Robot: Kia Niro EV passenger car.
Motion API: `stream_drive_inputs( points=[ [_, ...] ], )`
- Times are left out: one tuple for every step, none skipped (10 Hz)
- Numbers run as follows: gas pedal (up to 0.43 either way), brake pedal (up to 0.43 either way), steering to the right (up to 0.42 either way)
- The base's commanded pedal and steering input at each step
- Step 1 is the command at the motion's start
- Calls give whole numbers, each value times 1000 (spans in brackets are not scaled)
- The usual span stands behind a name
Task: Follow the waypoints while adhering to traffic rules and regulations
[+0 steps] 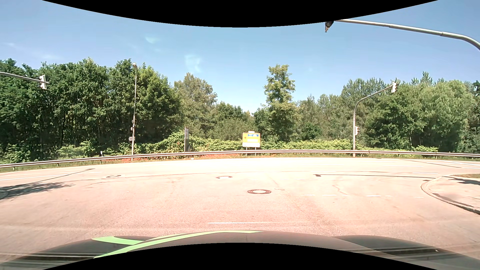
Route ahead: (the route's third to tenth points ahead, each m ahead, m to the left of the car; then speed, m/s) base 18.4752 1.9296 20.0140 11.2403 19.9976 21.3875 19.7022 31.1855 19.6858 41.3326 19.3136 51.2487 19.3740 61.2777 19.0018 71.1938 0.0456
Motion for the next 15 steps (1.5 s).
stream_drive_inputs(
  points=[
    [0,341,-24],
    [0,348,-24],
    [0,348,-24],
    [0,348,-24],
    [0,348,-24],
    [0,348,-24],
    [0,348,-24],
    [0,348,-24],
    [0,348,-24],
    [0,348,-24],
    [0,348,-24],
    [0,348,-24],
    [0,354,-24],
    [0,348,-24],
    [0,354,-24]
  ],
)
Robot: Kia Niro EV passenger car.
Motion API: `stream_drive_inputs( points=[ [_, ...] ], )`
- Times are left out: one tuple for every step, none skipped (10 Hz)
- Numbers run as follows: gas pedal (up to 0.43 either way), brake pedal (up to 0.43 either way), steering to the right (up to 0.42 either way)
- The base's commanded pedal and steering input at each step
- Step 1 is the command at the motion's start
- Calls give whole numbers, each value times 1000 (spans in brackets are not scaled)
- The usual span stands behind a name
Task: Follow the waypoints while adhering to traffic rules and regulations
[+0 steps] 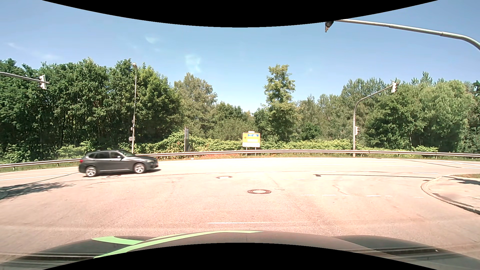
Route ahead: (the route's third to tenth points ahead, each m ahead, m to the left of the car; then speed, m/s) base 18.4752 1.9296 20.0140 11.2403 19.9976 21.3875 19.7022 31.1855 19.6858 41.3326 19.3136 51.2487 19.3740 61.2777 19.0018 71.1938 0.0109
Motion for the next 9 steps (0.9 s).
stream_drive_inputs(
  points=[
    [0,348,-24],
    [0,354,-24],
    [0,354,-24],
    [0,348,-24],
    [0,354,-24],
    [0,354,-24],
    [0,354,-24],
    [0,354,-24],
    [0,354,-24]
  ],
)
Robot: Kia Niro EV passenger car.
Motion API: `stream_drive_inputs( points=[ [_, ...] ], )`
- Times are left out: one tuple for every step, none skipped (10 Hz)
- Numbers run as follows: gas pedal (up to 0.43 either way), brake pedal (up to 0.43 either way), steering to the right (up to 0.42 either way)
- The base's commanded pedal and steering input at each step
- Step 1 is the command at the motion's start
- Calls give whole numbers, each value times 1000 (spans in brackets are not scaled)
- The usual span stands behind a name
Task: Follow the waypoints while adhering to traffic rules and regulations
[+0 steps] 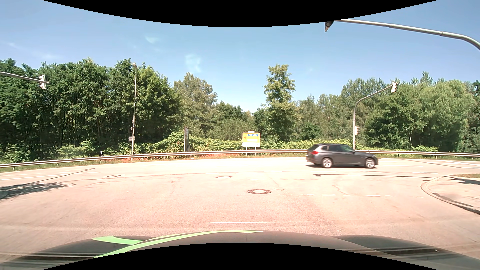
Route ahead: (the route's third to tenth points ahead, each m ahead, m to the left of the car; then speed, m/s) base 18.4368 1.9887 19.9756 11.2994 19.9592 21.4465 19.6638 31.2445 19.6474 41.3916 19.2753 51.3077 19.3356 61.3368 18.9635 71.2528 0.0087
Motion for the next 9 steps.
stream_drive_inputs(
  points=[
    [0,354,-24],
    [0,354,-24],
    [0,348,-24],
    [0,354,-24],
    [0,354,-24],
    [0,354,-24],
    [0,354,-24],
    [0,354,-24],
    [0,354,-24]
  ],
)
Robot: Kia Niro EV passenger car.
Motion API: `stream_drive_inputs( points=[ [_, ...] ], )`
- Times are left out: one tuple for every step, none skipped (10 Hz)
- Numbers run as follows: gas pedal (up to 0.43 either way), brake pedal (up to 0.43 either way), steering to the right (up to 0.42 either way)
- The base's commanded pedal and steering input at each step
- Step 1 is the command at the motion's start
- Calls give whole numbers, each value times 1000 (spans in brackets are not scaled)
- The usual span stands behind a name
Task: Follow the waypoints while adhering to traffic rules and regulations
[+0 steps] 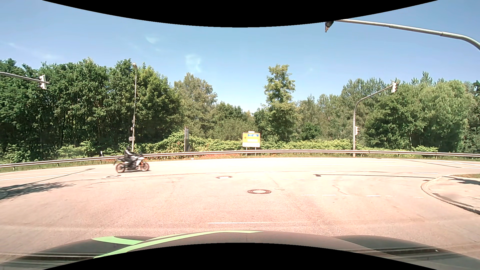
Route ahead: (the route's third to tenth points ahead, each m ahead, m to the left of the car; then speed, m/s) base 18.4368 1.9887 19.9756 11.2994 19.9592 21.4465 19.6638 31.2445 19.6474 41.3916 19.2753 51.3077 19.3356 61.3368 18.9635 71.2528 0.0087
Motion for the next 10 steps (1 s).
stream_drive_inputs(
  points=[
    [0,354,-24],
    [0,354,-24],
    [0,354,-24],
    [0,354,-24],
    [0,354,-24],
    [0,354,-24],
    [0,360,-24],
    [0,354,-24],
    [0,360,-24],
    [0,354,-24]
  ],
)
